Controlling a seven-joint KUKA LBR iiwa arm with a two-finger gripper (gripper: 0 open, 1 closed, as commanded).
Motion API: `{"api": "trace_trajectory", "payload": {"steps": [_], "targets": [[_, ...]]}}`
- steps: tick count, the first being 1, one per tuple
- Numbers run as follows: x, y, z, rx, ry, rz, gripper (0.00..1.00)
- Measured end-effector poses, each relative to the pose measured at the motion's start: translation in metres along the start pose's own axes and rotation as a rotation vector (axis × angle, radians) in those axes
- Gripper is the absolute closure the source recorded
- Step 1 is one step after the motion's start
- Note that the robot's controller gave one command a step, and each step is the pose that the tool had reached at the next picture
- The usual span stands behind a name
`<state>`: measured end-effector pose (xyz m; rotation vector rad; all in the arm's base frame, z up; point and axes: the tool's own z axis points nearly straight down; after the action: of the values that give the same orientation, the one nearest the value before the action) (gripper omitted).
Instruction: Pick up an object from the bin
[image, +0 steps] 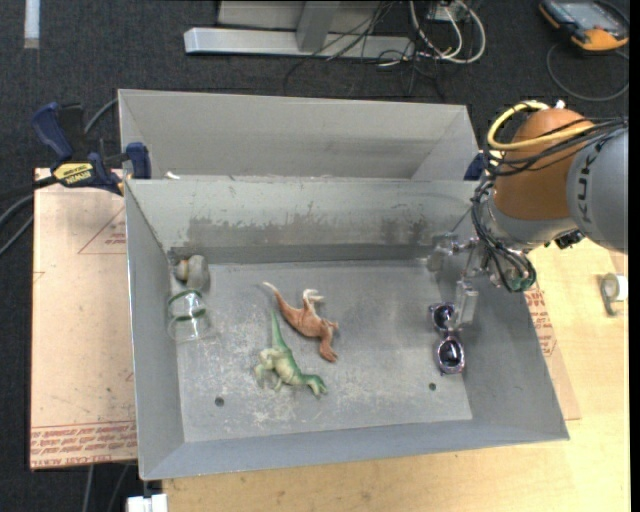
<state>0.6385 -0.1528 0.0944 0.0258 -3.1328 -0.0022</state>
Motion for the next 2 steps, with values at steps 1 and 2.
{"api": "trace_trajectory", "payload": {"steps": [1,2], "targets": [[-0.007,0.0,-0.004,0.001,-0.016,0.01,0.0],[-0.005,0.006,-0.064,0.001,-0.01,0.043,0.0]]}}
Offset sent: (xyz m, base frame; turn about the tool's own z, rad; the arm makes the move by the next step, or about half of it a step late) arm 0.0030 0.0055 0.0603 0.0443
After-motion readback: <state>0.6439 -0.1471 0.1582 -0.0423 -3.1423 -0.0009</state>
